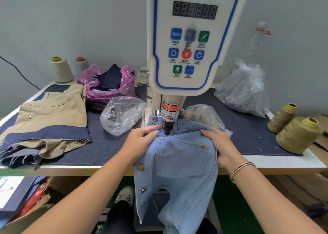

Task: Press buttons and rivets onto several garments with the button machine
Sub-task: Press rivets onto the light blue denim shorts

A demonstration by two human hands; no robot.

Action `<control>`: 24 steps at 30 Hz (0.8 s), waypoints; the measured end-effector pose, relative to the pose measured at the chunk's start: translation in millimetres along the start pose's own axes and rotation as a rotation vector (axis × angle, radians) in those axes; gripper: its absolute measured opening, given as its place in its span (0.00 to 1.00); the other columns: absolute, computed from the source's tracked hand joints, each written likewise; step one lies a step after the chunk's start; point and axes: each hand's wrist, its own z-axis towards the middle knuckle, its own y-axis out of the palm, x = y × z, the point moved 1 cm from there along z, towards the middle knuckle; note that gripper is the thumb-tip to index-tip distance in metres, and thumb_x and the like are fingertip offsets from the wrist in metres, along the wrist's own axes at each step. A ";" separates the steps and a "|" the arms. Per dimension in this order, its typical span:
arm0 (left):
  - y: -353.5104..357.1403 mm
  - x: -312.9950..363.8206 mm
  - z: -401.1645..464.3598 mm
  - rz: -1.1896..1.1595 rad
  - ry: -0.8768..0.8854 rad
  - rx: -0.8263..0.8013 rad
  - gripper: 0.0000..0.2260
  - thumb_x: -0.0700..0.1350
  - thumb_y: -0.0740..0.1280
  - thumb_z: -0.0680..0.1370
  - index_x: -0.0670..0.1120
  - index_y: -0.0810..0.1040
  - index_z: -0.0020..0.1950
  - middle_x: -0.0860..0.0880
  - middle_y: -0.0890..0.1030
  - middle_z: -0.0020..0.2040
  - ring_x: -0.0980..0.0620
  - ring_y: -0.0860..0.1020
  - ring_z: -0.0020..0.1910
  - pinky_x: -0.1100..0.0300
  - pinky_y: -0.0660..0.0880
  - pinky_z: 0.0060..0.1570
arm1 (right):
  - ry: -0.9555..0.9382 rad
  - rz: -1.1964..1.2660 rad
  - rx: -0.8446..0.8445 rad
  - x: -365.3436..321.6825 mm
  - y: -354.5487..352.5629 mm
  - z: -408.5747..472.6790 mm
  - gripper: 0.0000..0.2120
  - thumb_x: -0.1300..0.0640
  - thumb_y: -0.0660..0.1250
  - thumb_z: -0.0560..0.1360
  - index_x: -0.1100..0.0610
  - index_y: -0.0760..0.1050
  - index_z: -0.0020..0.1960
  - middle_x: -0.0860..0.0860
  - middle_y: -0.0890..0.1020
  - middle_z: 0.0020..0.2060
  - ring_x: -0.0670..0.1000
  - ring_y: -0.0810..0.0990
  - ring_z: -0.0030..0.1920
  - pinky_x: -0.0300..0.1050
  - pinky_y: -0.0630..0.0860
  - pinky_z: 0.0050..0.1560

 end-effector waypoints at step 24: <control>-11.0 -5.0 -4.9 -0.448 -0.202 -0.283 0.24 0.32 0.68 0.69 0.55 0.81 0.59 0.52 0.83 0.58 0.50 0.82 0.54 0.60 0.79 0.48 | 0.078 0.052 0.006 0.9 -5.7 4.7 0.08 0.61 0.68 0.75 0.59 0.79 0.54 0.60 0.85 0.44 0.57 0.84 0.42 0.47 0.80 0.36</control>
